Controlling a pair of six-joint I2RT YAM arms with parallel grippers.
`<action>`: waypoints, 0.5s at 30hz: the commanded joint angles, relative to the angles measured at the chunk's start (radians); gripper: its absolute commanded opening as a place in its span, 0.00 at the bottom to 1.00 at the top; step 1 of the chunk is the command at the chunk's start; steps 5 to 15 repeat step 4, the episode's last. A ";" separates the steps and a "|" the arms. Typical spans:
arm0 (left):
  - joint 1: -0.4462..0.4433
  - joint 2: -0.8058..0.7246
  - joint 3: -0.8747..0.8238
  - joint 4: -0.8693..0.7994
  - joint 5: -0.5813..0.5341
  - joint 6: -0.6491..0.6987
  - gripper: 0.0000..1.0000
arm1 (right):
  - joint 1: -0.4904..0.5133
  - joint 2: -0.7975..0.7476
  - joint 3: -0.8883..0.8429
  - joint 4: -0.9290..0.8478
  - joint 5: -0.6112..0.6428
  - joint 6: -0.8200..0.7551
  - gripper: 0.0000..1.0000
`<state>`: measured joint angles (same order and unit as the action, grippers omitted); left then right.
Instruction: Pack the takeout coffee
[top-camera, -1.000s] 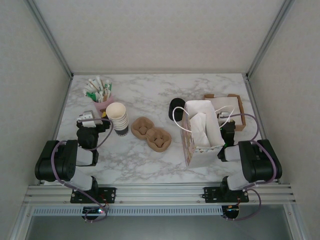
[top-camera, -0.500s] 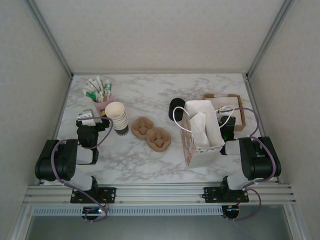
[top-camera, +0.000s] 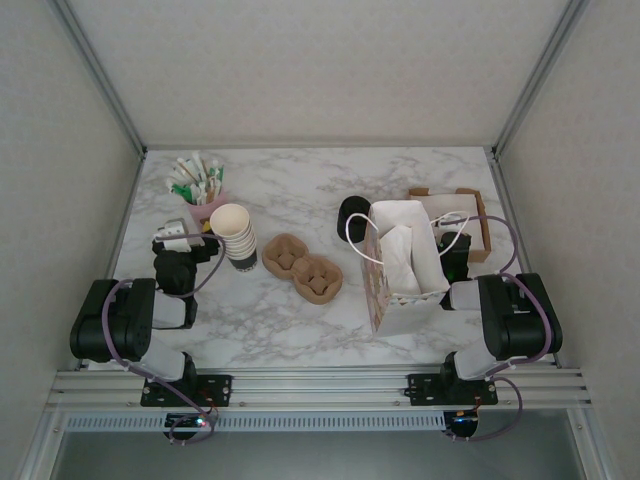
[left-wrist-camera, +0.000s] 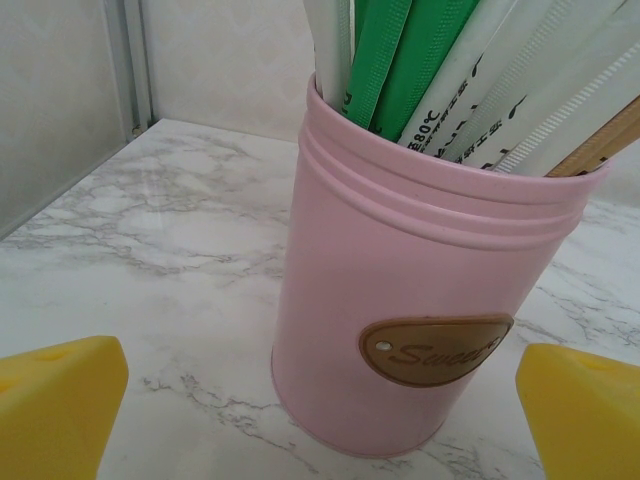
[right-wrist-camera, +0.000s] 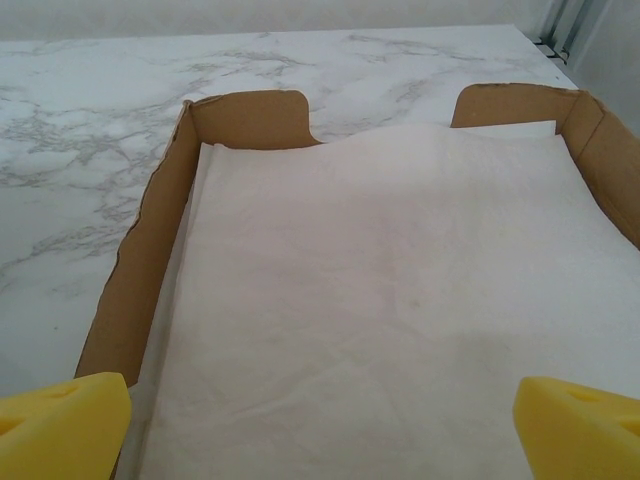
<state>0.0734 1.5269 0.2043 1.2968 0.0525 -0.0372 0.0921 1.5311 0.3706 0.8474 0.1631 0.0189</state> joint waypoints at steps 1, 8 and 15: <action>-0.006 0.010 0.015 0.002 -0.019 -0.013 1.00 | -0.005 0.011 0.017 -0.008 0.010 0.012 0.99; -0.006 0.009 0.015 0.002 -0.019 -0.014 1.00 | -0.005 0.009 0.016 -0.004 0.011 0.012 0.99; -0.006 0.009 0.015 0.002 -0.019 -0.014 1.00 | -0.005 0.009 0.016 -0.004 0.011 0.012 0.99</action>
